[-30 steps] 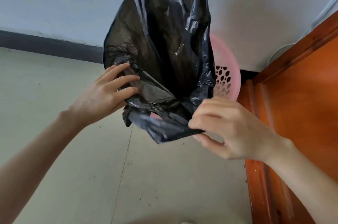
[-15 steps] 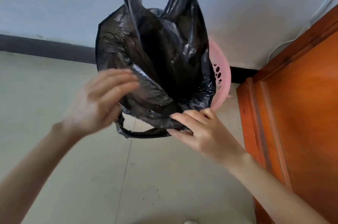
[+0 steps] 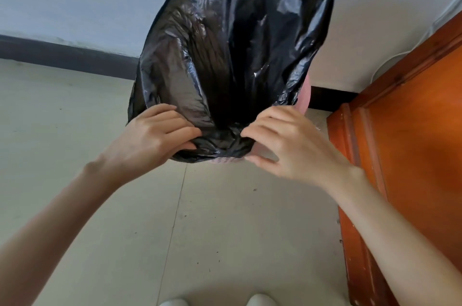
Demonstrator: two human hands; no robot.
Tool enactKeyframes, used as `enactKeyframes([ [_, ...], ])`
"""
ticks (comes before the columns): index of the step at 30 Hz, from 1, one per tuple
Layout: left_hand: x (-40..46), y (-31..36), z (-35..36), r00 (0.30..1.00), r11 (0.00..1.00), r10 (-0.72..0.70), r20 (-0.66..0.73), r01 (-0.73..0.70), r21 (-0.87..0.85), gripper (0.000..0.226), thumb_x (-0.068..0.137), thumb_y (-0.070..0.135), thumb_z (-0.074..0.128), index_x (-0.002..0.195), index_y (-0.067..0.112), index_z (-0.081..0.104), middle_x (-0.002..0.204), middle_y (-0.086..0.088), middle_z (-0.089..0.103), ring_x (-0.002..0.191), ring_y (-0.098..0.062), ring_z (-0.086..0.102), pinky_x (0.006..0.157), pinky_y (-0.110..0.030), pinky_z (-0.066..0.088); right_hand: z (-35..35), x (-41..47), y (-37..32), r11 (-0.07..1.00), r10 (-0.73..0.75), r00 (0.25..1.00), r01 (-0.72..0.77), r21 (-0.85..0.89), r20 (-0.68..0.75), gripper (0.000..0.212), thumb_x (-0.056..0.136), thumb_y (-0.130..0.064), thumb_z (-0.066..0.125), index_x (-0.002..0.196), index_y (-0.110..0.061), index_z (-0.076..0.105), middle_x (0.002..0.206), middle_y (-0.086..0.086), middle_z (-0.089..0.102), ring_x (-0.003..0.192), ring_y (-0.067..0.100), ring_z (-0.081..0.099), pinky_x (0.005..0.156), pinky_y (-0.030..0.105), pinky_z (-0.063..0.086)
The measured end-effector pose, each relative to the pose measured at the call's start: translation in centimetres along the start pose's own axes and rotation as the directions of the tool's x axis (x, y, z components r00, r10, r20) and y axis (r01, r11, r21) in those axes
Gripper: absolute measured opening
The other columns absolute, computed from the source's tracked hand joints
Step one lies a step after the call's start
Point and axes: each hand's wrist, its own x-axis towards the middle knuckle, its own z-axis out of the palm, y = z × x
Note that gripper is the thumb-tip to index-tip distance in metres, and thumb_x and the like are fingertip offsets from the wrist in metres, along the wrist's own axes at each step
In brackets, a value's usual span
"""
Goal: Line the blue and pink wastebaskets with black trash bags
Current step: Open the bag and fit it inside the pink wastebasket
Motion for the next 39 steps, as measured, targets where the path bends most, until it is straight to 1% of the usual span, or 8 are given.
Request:
enactKeyframes([
  [5, -1.7, -2.6, -0.7, 0.996, 0.997, -0.076, 0.034, 0.075, 0.029, 0.032, 0.096, 0.027, 0.039, 0.098, 0.007, 0.063, 0.091, -0.011, 0.067, 0.088, -0.024, 0.057, 0.099, -0.043, 0.04, -1.3, 1.7, 0.9, 0.999, 0.017, 0.998, -0.015, -0.037, 0.062, 0.032, 0.076, -0.034, 0.074, 0.092, -0.008, 0.065, 0.088, 0.006, 0.071, 0.086, 0.026, 0.066, 0.094, 0.043, 0.048],
  [10, -2.1, -3.4, -1.6, 0.993, 0.995, -0.101, 0.061, 0.102, -0.011, 0.033, 0.095, 0.032, 0.042, 0.104, 0.008, 0.064, 0.102, -0.013, 0.067, 0.098, -0.027, 0.059, 0.1, -0.045, 0.04, -2.1, 1.5, 0.9, 0.991, -0.062, 0.998, 0.058, -0.122, -0.027, 0.013, 0.078, 0.0, 0.068, 0.089, -0.007, 0.067, 0.086, 0.009, 0.068, 0.074, 0.027, 0.062, 0.062, 0.037, 0.051],
  [15, -0.5, 1.3, -0.7, 0.996, 0.994, -0.003, -0.093, -0.008, -0.109, 0.034, 0.086, 0.031, 0.063, 0.108, 0.005, 0.064, 0.115, -0.012, 0.064, 0.113, -0.027, 0.057, 0.097, -0.045, 0.044, -0.7, -0.2, 0.2, 0.978, -0.105, 0.982, 0.074, -0.193, -0.156, 0.016, 0.079, 0.009, 0.058, 0.079, -0.006, 0.064, 0.075, 0.008, 0.062, 0.066, 0.025, 0.056, 0.055, 0.035, 0.045],
  [19, -0.4, 3.3, 1.1, 0.993, 0.991, 0.029, -0.116, -0.043, -0.125, 0.009, 0.085, 0.004, 0.062, 0.091, 0.003, 0.056, 0.105, -0.016, 0.068, 0.102, -0.031, 0.063, 0.082, -0.044, 0.054, -1.3, -1.7, 0.5, 0.966, -0.055, 0.981, 0.005, -0.26, -0.184, 0.015, 0.081, 0.003, 0.059, 0.073, -0.008, 0.063, 0.077, 0.005, 0.066, 0.075, 0.026, 0.063, 0.065, 0.037, 0.049],
  [26, -3.1, 0.4, -0.1, 0.993, 0.996, 0.003, -0.119, -0.014, -0.084, 0.006, 0.086, 0.001, 0.056, 0.082, 0.003, 0.052, 0.108, -0.021, 0.066, 0.1, -0.031, 0.064, 0.084, -0.05, 0.052, -1.7, -4.2, 3.0, 0.955, 0.018, 0.969, -0.089, -0.281, -0.246, 0.012, 0.087, 0.0, 0.059, 0.082, -0.005, 0.069, 0.091, 0.011, 0.071, 0.092, 0.028, 0.066, 0.073, 0.037, 0.052],
  [31, -2.3, 1.5, -0.3, 0.99, 0.995, 0.017, -0.143, -0.03, -0.09, 0.032, 0.086, 0.024, 0.063, 0.064, 0.002, 0.057, 0.11, -0.019, 0.065, 0.105, -0.031, 0.061, 0.089, -0.047, 0.049, 1.5, -4.7, 1.6, 0.974, 0.062, 0.955, -0.122, -0.192, -0.291, 0.013, 0.082, 0.004, 0.063, 0.088, -0.004, 0.071, 0.089, 0.012, 0.069, 0.084, 0.03, 0.064, 0.069, 0.037, 0.048],
  [34, -1.9, 2.1, 0.3, 0.986, 0.998, 0.007, -0.168, -0.019, -0.066, 0.043, 0.087, 0.02, 0.063, 0.049, 0.003, 0.05, 0.107, -0.018, 0.067, 0.101, -0.032, 0.062, 0.087, -0.046, 0.05, 2.6, -5.0, 0.9, 0.972, 0.083, 0.957, -0.139, -0.188, -0.277, 0.017, 0.085, 0.003, 0.058, 0.092, -0.005, 0.071, 0.088, 0.011, 0.068, 0.082, 0.03, 0.064, 0.068, 0.037, 0.048],
  [39, -2.1, 2.8, 1.1, 0.964, 0.99, -0.134, -0.23, 0.122, -0.064, 0.023, 0.084, 0.015, 0.066, 0.068, 0.002, 0.055, 0.11, -0.023, 0.063, 0.103, -0.033, 0.06, 0.09, -0.052, 0.048, 5.5, -5.9, 0.6, 0.959, 0.198, 0.968, -0.224, -0.175, -0.154, 0.035, 0.081, 0.001, 0.051, 0.114, -0.003, 0.063, 0.113, 0.012, 0.066, 0.107, 0.029, 0.059, 0.096, 0.036, 0.044],
])
